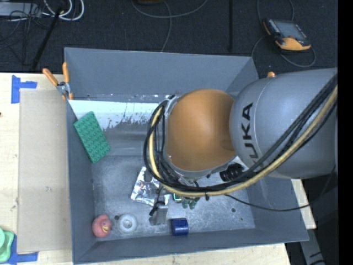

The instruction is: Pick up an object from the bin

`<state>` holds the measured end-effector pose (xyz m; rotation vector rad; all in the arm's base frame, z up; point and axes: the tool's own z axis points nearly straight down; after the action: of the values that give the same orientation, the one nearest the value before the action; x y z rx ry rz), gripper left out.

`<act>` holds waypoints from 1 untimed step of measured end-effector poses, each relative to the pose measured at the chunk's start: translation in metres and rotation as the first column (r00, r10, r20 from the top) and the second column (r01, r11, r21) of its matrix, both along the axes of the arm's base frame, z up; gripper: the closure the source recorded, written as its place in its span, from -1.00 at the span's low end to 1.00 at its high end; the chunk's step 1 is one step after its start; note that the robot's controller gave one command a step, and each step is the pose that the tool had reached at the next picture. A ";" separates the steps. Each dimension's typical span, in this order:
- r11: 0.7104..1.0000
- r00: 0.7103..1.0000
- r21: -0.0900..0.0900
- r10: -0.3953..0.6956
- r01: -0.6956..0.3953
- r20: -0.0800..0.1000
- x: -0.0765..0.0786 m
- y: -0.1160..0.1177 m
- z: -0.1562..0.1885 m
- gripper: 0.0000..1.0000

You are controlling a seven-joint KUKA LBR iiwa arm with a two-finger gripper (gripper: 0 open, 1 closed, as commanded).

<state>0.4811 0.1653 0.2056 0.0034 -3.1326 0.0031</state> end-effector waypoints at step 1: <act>0.890 0.890 0.003 0.457 -0.457 0.003 0.026 0.044 -0.131 -1.00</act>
Offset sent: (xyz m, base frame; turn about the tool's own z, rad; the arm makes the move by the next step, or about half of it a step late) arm 0.0272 0.0449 -0.1280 -0.4750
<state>0.5072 0.2097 0.0750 0.7399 -3.0467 0.0004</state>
